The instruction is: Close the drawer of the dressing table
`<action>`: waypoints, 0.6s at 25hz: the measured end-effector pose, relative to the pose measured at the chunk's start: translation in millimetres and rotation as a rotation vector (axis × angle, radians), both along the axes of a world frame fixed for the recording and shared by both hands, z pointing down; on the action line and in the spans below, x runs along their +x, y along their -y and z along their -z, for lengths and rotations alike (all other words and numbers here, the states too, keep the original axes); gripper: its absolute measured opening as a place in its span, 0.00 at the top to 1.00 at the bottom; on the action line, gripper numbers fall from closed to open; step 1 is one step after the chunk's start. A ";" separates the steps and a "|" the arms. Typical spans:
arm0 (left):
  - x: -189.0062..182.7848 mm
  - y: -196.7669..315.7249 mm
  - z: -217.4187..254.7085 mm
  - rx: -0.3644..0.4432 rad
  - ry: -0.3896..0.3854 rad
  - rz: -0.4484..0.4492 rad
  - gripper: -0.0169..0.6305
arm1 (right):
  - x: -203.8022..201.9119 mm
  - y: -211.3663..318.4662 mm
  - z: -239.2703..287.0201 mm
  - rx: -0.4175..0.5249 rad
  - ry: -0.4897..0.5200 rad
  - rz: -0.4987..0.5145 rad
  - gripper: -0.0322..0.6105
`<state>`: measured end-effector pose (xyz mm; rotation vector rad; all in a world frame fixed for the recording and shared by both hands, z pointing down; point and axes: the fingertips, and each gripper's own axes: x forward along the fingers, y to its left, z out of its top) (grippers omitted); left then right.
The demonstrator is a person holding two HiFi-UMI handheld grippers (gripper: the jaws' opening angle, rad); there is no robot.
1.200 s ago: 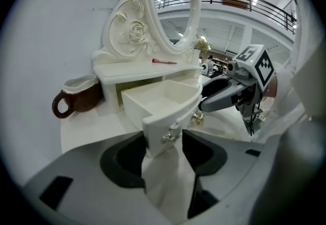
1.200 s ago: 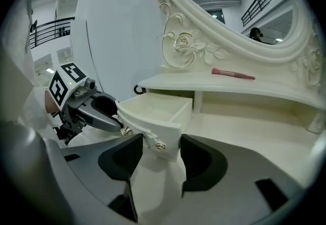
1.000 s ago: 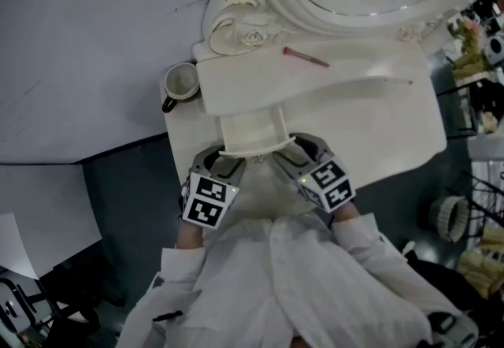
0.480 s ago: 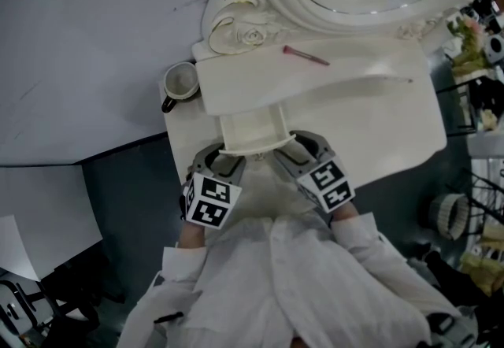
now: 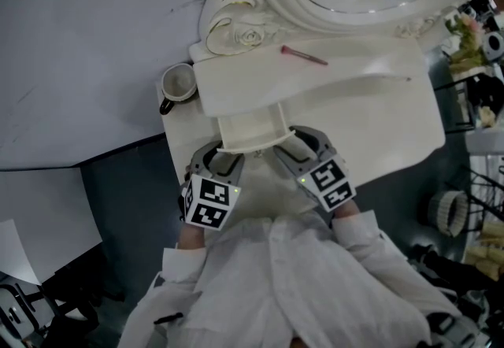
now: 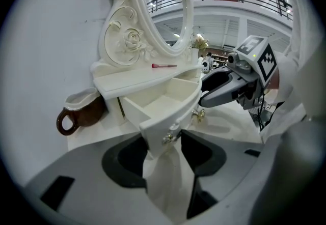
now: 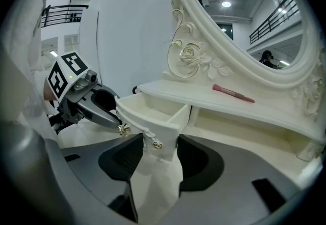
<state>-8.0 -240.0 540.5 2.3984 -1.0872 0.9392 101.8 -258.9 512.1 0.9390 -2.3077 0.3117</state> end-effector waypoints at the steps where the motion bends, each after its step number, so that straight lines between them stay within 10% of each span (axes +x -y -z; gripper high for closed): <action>1: -0.2 0.8 0.0 0.001 0.000 0.001 0.65 | -0.2 1.1 0.0 0.001 -0.002 0.002 0.63; 15: -0.9 6.8 -7.3 -0.014 0.029 0.021 0.66 | 0.8 10.3 -13.2 -0.041 0.006 0.001 0.63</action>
